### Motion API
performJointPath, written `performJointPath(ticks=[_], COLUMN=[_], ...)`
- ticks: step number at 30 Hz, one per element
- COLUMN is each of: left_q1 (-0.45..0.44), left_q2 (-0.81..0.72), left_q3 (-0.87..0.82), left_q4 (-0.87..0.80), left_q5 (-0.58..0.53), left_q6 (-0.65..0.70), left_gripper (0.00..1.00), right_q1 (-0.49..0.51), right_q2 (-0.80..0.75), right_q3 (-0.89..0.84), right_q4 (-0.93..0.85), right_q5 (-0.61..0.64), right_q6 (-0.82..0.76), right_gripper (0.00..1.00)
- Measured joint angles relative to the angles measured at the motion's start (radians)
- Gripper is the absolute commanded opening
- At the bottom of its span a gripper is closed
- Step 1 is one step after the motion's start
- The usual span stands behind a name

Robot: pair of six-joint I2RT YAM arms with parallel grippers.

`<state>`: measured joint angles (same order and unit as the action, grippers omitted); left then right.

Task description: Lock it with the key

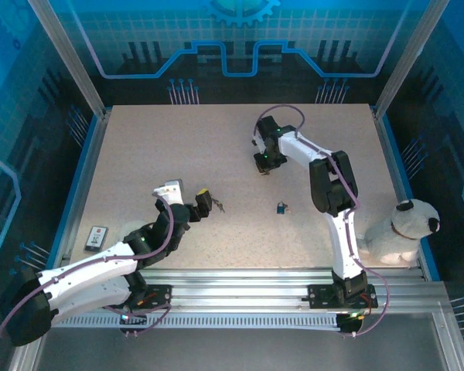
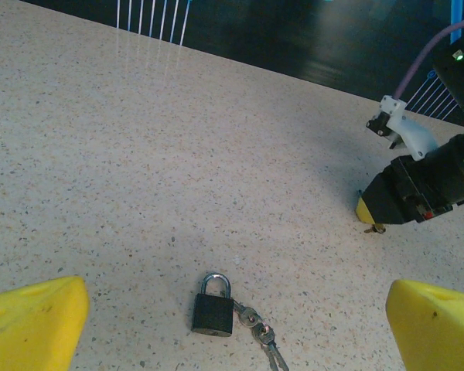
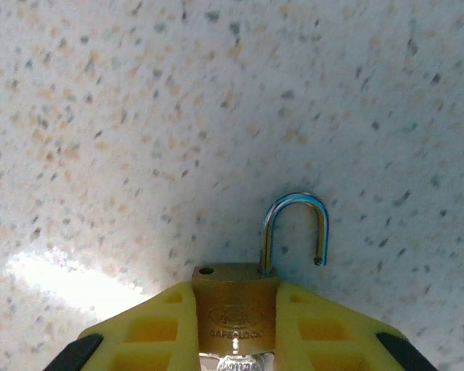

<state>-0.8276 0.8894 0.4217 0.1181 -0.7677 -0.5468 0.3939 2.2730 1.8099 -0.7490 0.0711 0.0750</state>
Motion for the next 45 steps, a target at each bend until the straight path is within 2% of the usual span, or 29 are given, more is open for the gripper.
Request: performJointPath(ticks=[12, 29, 39, 45], left_q1=[0.0, 0.0, 0.0, 0.001], left_q2=[0.0, 0.002, 0.014, 0.04], left_q3=[0.0, 0.0, 0.0, 0.002], left_q4=[0.0, 0.0, -0.001, -0.002], left_q5=[0.0, 0.001, 0.007, 0.052], left_q6=[0.0, -0.001, -0.001, -0.013], left_gripper=[0.99, 0.99, 0.99, 0.99], right_q1=[0.051, 0.097, 0.108, 0.112], right_q2=[-0.188, -0.503, -0.666, -0.754], right_q3=[-0.212, -0.665, -0.834, -0.902], right_q4=[0.044, 0.349, 0.473, 0.517], right_q5=[-0.116, -0.381, -0.511, -0.581], right_q6=[0.049, 0.173, 0.233, 0.249], right_gripper=[0.15, 0.15, 0.14, 0.14])
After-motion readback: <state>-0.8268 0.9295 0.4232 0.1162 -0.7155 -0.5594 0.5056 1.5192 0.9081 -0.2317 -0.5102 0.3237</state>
